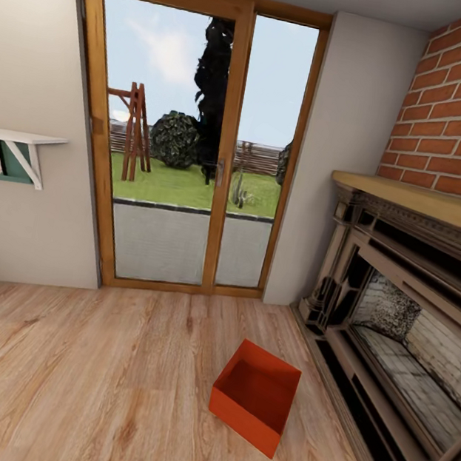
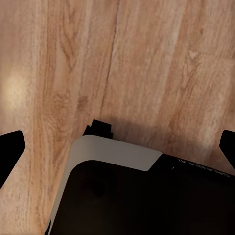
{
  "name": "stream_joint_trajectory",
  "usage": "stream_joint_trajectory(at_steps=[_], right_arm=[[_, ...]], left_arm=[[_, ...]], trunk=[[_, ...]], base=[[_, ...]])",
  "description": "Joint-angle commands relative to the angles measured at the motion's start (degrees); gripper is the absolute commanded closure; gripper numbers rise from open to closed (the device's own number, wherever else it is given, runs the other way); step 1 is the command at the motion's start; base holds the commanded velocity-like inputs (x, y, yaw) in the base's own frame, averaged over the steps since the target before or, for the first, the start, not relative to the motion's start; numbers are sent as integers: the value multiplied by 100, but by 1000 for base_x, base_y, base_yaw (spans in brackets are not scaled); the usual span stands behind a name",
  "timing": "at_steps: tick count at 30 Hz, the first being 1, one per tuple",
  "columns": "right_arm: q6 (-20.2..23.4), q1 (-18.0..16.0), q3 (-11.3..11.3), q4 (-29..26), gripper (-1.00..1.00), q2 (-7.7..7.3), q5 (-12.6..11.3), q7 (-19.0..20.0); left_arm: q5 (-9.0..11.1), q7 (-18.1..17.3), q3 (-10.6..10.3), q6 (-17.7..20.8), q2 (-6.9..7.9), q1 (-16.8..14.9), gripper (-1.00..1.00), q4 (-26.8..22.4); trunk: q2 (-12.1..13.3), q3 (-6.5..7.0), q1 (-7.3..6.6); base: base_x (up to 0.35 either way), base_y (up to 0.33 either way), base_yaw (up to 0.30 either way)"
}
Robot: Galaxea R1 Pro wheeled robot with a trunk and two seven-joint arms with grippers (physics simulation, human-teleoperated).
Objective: Move the two storage containers from the living room to the garage. In the garage, place one container on the floor and stack the other container on top of it (either order is fine).
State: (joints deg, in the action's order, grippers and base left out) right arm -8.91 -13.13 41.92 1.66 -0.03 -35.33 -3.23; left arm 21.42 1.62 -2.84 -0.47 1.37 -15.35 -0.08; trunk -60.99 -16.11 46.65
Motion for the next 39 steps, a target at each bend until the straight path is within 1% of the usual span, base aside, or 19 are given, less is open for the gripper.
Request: stream_joint_trajectory(at_steps=[1, 5, 9, 39], right_arm=[[-23, -5, 44, 13, -100, 0, -32, -9], [-23, -5, 44, 17, -100, -10, -28, -19], [-23, -5, 44, 16, -100, -14, -27, -41], [-23, -5, 53, 11, -100, -6, -17, -58]], left_arm=[[35, 13, -32, -8, 0, -3, -100, -2], [30, 8, -32, -13, 8, -3, -100, -7], [20, 5, -39, -15, 16, -3, -100, -9], [21, 5, -41, -6, 21, -3, -100, -9]], trunk=[[-4, -7, 0], [-4, -7, 0], [-4, -7, 0], [-4, -7, 0]], base=[[0, 0, 0], [46, 0, 0], [238, 0, 0], [319, 0, 0]])
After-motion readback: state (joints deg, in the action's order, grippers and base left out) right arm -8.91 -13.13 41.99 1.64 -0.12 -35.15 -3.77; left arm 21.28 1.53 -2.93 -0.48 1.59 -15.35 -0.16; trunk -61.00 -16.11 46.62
